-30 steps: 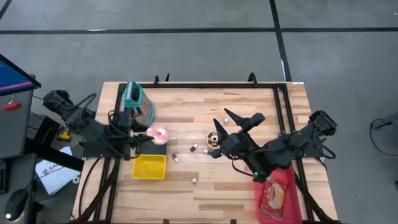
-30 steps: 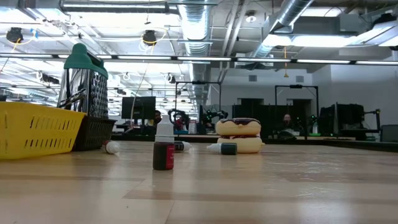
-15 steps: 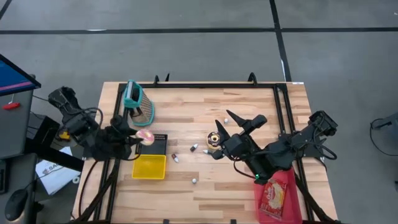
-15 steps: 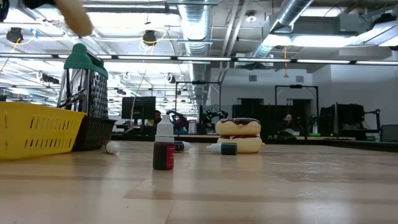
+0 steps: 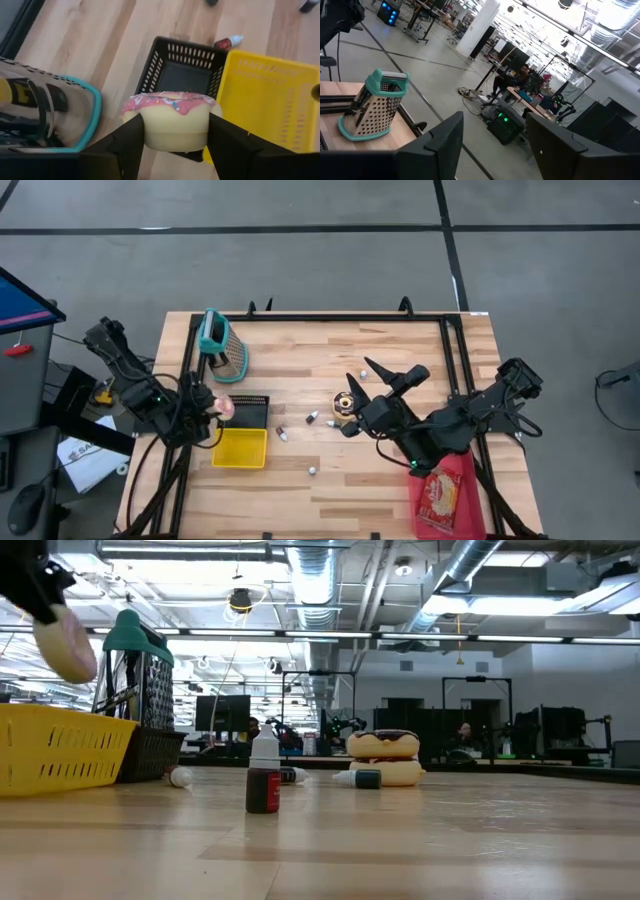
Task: Pick & Place Food Item
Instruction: Put the pink donut into the black bin
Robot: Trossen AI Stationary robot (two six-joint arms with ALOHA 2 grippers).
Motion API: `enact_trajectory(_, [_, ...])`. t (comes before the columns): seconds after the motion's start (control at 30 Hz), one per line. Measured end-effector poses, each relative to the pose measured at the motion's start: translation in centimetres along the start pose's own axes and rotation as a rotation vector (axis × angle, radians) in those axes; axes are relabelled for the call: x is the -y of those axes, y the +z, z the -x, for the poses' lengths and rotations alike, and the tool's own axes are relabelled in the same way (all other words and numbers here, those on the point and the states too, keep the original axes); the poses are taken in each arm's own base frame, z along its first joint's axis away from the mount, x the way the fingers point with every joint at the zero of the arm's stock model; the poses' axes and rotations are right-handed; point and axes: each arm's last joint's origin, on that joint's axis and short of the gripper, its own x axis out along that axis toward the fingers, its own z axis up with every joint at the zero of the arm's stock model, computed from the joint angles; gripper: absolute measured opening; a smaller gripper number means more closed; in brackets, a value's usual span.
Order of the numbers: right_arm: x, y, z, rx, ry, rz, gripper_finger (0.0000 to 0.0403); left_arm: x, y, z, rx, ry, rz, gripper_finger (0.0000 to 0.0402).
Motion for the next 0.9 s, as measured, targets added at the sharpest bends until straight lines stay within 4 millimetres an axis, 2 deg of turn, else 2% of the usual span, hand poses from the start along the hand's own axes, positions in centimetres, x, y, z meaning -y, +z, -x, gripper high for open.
enact_trajectory(0.2, [0.0,0.0,0.0,0.000,0.000,-0.005,0.0207,-0.9,-1.3,-0.9,-0.002,-0.020,0.008,0.0206])
enact_trajectory(0.33, [0.0,0.0,0.0,0.000,0.000,-0.008,0.0204,-0.9,-1.4,-0.9,-0.001,-0.040,0.021,0.0204])
enact_trajectory(0.57, [0.0,0.0,-0.1,-0.001,-0.002,-0.008,0.0196,0.3,-1.4,-2.3,-0.034,-0.044,0.099,0.0199])
enact_trajectory(0.9, [0.0,0.0,-0.1,-0.001,-0.002,-0.008,0.0192,1.2,-0.7,-4.2,-0.113,0.107,0.097,0.0198])
